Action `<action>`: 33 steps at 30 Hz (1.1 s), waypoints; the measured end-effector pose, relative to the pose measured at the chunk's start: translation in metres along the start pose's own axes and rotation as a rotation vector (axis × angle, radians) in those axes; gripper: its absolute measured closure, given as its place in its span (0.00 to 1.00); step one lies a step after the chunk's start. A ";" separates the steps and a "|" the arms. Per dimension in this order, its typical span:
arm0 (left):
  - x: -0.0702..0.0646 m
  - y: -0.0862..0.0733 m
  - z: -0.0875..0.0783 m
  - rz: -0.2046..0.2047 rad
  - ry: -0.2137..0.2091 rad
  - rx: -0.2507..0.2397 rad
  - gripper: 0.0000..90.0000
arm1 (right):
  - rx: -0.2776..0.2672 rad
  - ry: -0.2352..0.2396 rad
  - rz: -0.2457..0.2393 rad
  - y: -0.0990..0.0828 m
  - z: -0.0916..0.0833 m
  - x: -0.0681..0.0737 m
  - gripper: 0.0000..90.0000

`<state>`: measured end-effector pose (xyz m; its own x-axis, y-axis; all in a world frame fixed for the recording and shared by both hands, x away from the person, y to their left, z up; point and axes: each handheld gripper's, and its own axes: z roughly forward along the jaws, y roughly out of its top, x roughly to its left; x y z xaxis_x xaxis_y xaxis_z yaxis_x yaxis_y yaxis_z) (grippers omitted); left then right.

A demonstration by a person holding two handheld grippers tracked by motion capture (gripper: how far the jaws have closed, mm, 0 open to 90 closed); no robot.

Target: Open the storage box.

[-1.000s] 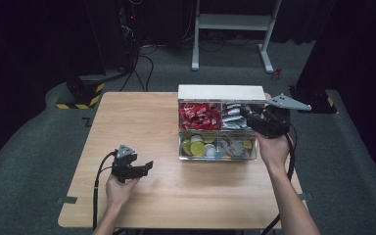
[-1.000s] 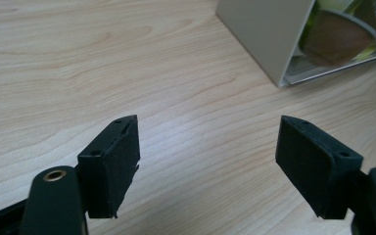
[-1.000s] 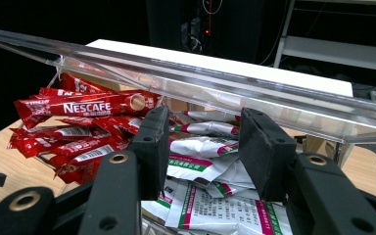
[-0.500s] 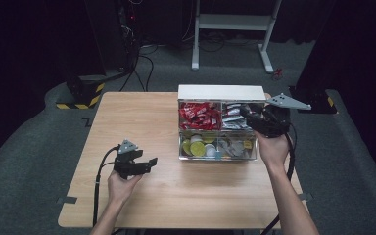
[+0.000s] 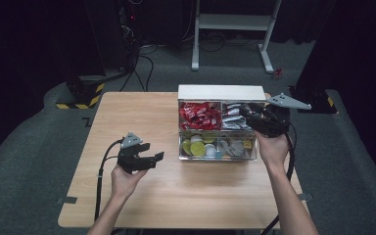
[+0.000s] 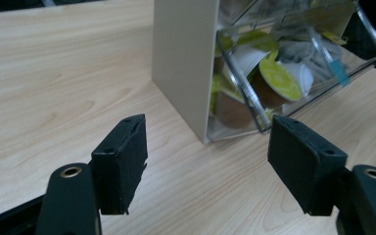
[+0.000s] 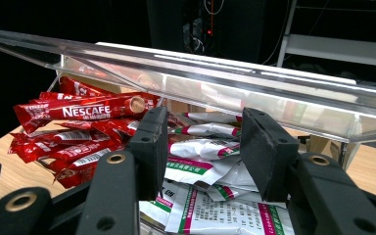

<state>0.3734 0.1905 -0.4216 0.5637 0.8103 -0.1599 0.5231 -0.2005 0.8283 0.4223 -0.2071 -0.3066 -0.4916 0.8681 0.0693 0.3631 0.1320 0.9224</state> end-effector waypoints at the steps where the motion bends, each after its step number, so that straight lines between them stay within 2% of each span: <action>1: -0.001 0.002 0.000 0.009 -0.001 -0.005 0.35 | 0.001 -0.001 0.000 0.000 0.000 0.000 0.59; 9: -0.010 0.016 -0.002 0.037 -0.037 -0.018 0.33 | -0.001 0.000 0.004 0.000 0.000 0.000 0.59; 12: -0.015 0.024 -0.006 0.053 -0.054 -0.039 0.34 | 0.002 -0.001 0.003 0.000 0.000 0.000 0.59; 14: -0.016 0.026 -0.006 0.061 -0.053 -0.042 0.35 | 0.001 0.000 0.003 0.000 0.000 0.000 0.59; 15: -0.018 0.030 -0.008 0.078 -0.057 -0.056 0.36 | 0.001 -0.001 0.007 0.000 0.000 0.000 0.59; 27: -0.027 0.050 -0.011 0.113 -0.072 -0.096 0.39 | 0.002 0.002 0.011 0.000 0.000 0.000 0.59; 33: -0.031 0.064 -0.012 0.138 -0.092 -0.113 0.45 | 0.002 0.009 0.017 0.000 0.000 -0.001 0.59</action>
<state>0.3822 0.1592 -0.3570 0.6837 0.7247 -0.0852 0.3651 -0.2386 0.8999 0.4231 -0.2079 -0.3065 -0.4926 0.8657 0.0882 0.3727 0.1183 0.9204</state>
